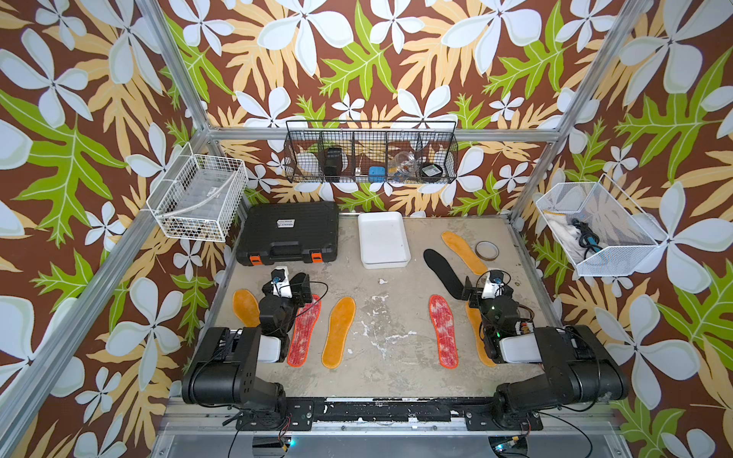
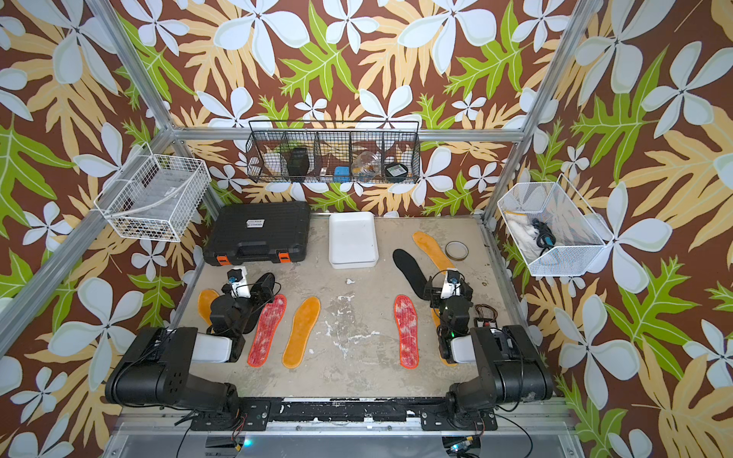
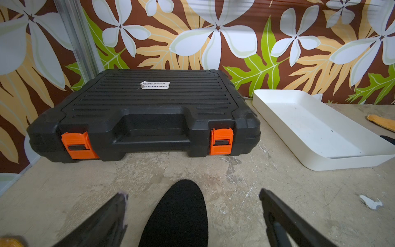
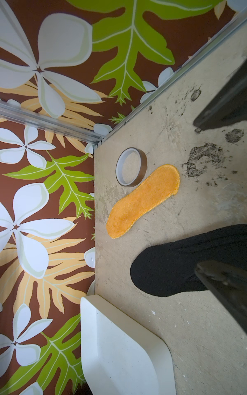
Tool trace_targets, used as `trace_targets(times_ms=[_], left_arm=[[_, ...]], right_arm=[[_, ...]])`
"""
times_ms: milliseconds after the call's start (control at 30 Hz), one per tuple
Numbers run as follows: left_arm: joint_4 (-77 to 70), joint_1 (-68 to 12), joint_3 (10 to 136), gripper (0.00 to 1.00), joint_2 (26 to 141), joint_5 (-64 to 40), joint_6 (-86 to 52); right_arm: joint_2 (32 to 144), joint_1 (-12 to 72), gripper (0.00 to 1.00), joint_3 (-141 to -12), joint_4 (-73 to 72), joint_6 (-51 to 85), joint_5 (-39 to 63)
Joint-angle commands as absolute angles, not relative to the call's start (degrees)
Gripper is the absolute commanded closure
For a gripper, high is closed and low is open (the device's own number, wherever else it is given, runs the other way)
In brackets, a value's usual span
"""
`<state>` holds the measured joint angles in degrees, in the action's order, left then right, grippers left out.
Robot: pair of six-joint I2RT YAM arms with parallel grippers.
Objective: Put the insoles into the storage box
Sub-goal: Move the storage box to the center of the board.
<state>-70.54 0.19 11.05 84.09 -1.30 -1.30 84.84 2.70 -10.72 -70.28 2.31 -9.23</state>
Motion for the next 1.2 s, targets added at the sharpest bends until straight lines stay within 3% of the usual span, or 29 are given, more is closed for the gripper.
trace_targets(times_ms=[0, 100, 133, 200, 267, 333, 400, 567, 700, 833, 1000, 1100, 1167], left_arm=[[-68.32, 0.18, 11.83, 0.0, 81.44, -0.25, -1.52], [-48.62, -0.15, 18.21, 0.0, 69.2, -4.66, -2.97], [-49.93, -0.18, 18.41, 0.0, 66.05, -4.52, -11.16], [-59.15, -0.68, 16.54, 0.0, 63.86, -8.97, -21.63], [-51.76, -3.14, 23.64, 0.0, 65.39, -9.57, -25.07], [-29.77, -10.39, 39.26, 0.0, 71.7, -1.06, -19.21], [-18.57, -15.43, 50.19, 0.0, 79.83, 4.73, -17.27], [-0.6, -17.82, 73.34, 0.0, 102.34, -4.87, -21.63], [11.53, -20.83, 90.01, 0.0, 115.79, -1.41, -19.03], [14.39, -21.58, 96.75, 0.04, 122.1, 0.29, -18.39], [17.37, -21.53, 101.88, 0.06, 127.08, 3.45, -18.44], [18.76, -21.6, 105.73, 0.15, 130.53, 1.77, -17.67], [19.04, -21.65, 107.07, 0.15, 132.07, 1.65, -17.42]], right_arm=[[82.18, 2.98, 0.0, -11.42, -69.13, 1.81, -9.83], [71.28, 4.11, 0.06, -17.01, -49.66, 4.28, -12.52], [68.06, 4.07, 0.07, -18.93, -45.65, 10.46, -12.5], [64.34, 4.14, 0.12, -21.82, -42.92, 14.27, -1.61], [64.2, 5.52, 0.15, -28.09, -35.59, 18.7, 5.23], [68.51, 8.68, 0.13, -37.12, -25.44, 20.47, 9.91], [74.91, 12.31, 0.11, -45.46, -17.76, 19.22, 12.35], [93.76, 16.35, 0.09, -64.47, -5.1, 19.6, 11.2], [107.79, 16.42, 0.09, -79.19, 2.74, 19.06, 10.75], [119.36, 16.43, 0.13, -92.32, 10.33, 17.01, 10.15], [125.63, 16.48, 0.2, -97.84, 11.62, 16.96, 9.79], [130.1, 16.7, 0.25, -103.35, 15.21, 15.47, 8.56], [132.47, 16.83, 0.28, -106.45, 17.04, 14.58, 7.74]])
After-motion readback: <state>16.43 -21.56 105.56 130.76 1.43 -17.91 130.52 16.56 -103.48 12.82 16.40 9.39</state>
